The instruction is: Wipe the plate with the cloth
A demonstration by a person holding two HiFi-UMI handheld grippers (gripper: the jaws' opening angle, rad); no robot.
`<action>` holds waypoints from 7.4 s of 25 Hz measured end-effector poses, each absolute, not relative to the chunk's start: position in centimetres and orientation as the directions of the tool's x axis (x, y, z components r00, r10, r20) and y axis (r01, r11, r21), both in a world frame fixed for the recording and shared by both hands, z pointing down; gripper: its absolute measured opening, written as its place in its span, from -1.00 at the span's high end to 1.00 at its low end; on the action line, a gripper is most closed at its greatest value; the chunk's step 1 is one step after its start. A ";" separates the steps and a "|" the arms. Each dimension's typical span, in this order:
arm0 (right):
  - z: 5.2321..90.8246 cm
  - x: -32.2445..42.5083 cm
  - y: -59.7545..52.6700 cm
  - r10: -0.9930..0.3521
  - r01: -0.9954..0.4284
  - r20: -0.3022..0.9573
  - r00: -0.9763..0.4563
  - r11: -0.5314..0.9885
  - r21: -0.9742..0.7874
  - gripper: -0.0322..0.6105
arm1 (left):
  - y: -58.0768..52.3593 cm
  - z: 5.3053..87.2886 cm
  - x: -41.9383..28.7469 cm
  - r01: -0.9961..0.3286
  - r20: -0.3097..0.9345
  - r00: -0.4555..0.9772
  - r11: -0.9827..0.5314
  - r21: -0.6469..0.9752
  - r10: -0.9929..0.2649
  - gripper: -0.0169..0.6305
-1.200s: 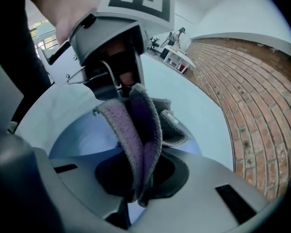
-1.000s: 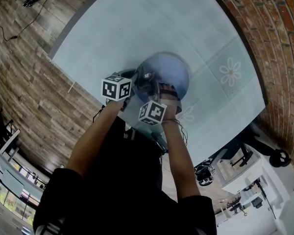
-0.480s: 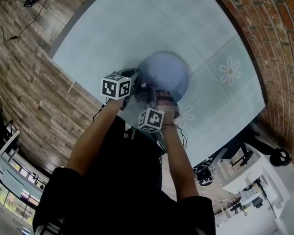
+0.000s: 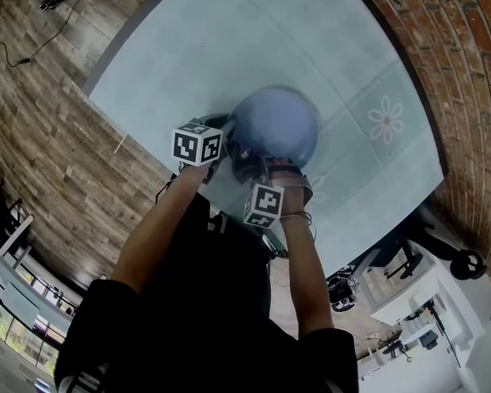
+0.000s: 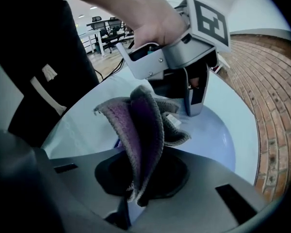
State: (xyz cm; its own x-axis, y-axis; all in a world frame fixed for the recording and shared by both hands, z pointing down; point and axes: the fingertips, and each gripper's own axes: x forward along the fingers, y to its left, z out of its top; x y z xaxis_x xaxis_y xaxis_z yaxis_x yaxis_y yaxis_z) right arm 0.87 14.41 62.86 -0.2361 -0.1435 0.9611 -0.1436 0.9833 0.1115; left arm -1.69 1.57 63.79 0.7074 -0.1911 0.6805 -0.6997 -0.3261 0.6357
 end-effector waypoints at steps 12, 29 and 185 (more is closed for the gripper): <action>58.6 9.7 5.5 -0.505 -0.621 0.842 -0.191 0.726 0.295 0.73 | 1.6 63.9 -1.7 -0.696 0.682 0.709 -0.339 0.633 -0.181 0.82; 62.8 11.0 2.1 -0.482 -0.465 0.876 0.034 0.768 0.441 0.73 | 1.5 64.0 -1.8 -0.699 0.683 0.706 -0.337 0.631 -0.185 0.82; 50.4 4.9 10.1 -0.739 -0.975 0.647 -0.187 0.219 -0.033 0.73 | 1.6 62.6 -2.6 -0.656 0.661 0.739 -0.363 0.661 -0.130 0.77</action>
